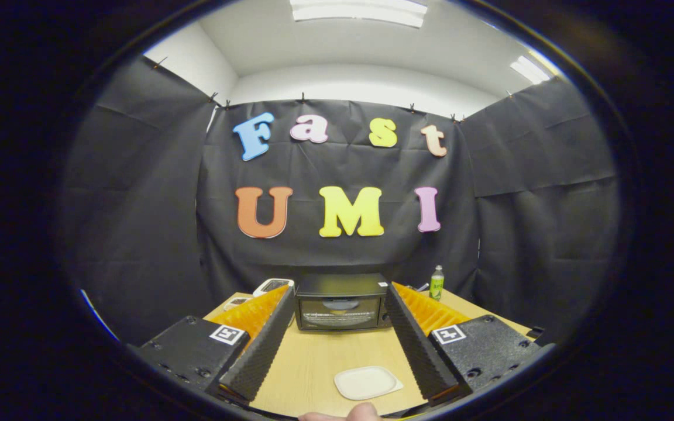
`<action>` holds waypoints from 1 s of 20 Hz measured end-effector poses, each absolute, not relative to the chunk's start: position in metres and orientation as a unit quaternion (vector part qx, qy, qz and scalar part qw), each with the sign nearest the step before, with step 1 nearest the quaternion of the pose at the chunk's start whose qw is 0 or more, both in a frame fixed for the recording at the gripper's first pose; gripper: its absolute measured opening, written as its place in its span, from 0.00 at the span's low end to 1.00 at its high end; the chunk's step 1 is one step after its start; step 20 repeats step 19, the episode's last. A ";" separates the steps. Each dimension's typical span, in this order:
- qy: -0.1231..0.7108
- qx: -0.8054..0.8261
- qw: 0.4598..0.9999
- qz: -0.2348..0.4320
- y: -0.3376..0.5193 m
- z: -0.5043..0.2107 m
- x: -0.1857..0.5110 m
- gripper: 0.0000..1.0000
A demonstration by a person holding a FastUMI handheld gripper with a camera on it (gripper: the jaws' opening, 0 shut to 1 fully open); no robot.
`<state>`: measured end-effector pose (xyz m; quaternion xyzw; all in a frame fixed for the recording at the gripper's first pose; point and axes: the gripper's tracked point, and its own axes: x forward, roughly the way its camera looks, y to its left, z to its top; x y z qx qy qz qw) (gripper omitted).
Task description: Open the toaster oven, put the food inside, and close the toaster oven door.
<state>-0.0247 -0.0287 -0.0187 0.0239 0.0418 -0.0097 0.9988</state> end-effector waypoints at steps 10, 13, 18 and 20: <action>0.047 0.060 0.997 -0.014 -0.036 -0.027 -0.018 1.00; 0.041 0.063 0.997 -0.011 -0.036 -0.024 -0.019 1.00; 0.024 0.050 0.998 -0.001 -0.026 -0.015 -0.024 1.00; 0.025 0.047 0.999 0.001 -0.023 -0.015 -0.025 1.00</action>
